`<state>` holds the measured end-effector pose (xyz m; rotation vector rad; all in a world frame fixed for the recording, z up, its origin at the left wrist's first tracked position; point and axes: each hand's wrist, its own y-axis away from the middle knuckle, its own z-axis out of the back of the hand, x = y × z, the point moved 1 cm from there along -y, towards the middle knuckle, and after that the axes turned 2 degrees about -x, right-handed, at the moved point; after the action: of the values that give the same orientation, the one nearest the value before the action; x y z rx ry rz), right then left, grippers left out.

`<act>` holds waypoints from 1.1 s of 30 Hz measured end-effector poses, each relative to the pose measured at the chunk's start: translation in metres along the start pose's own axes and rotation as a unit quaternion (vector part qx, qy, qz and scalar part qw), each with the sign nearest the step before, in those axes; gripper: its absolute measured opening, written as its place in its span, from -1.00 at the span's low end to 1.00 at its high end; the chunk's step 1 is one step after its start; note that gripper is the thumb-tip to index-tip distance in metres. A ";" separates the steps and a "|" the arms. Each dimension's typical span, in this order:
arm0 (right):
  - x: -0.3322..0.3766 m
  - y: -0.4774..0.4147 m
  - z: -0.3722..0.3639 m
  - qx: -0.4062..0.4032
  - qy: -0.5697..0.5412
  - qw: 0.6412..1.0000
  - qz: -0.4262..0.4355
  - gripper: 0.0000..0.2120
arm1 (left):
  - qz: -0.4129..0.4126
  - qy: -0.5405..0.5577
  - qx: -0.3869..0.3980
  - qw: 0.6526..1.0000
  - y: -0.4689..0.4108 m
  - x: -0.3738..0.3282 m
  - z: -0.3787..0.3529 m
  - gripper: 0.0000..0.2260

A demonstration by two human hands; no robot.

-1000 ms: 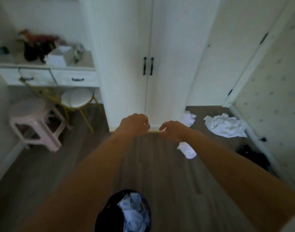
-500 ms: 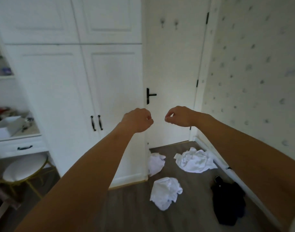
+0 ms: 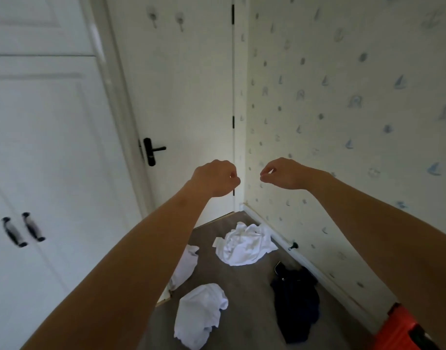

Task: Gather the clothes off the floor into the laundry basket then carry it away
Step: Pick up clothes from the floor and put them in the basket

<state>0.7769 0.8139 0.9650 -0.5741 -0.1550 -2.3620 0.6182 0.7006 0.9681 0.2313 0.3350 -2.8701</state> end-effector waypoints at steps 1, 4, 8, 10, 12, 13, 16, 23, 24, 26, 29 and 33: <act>-0.010 -0.014 0.000 0.001 0.004 1.000 -0.006 -0.71 | -0.004 0.002 0.003 1.000 -0.021 0.002 -0.008 -0.74; -0.034 -0.067 0.002 -0.002 0.010 1.000 -0.027 -0.70 | -0.018 0.003 0.009 1.000 -0.093 0.007 -0.029 -0.73; -0.054 -0.137 0.014 -0.003 0.023 0.998 -0.054 -0.69 | -0.052 0.004 0.028 0.998 -0.182 0.012 -0.043 -0.74; -0.066 -0.173 0.024 -0.022 0.029 0.997 -0.066 -0.69 | -0.069 -0.005 0.032 0.997 -0.229 0.013 -0.049 -0.73; -0.079 -0.199 0.031 -0.036 0.024 0.996 -0.074 -0.68 | -0.080 0.010 0.027 0.996 -0.265 0.012 -0.055 -0.69; -0.089 -0.212 0.032 -0.038 0.023 0.996 -0.077 -0.68 | -0.087 0.021 0.027 0.996 -0.284 0.011 -0.061 -0.66; -0.133 -0.253 0.023 -0.016 0.026 0.994 -0.103 -0.68 | -0.104 0.032 0.055 0.993 -0.342 0.002 -0.094 -0.62; -0.255 -0.329 -0.017 0.051 -0.008 0.983 -0.179 -0.65 | -0.113 0.037 0.136 0.984 -0.445 -0.018 -0.211 -0.65; -0.274 -0.343 -0.024 0.060 -0.015 0.980 -0.188 -0.65 | -0.110 0.038 0.148 0.982 -0.460 -0.020 -0.231 -0.65; -0.315 -0.374 -0.040 0.076 -0.031 0.976 -0.199 -0.65 | -0.096 0.042 0.167 0.980 -0.492 -0.028 -0.274 -0.66; -0.368 -0.407 -0.073 0.108 -0.047 0.968 -0.222 -0.63 | -0.082 0.046 0.208 0.973 -0.522 -0.036 -0.330 -0.69; -0.430 -0.428 -0.130 0.153 -0.069 0.951 -0.258 -0.62 | -0.071 0.044 0.254 0.964 -0.545 -0.029 -0.409 -0.76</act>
<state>0.7345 1.3617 0.6768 -0.5979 -0.8076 -2.7135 0.5587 1.3215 0.6923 0.4403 -0.3962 -3.0414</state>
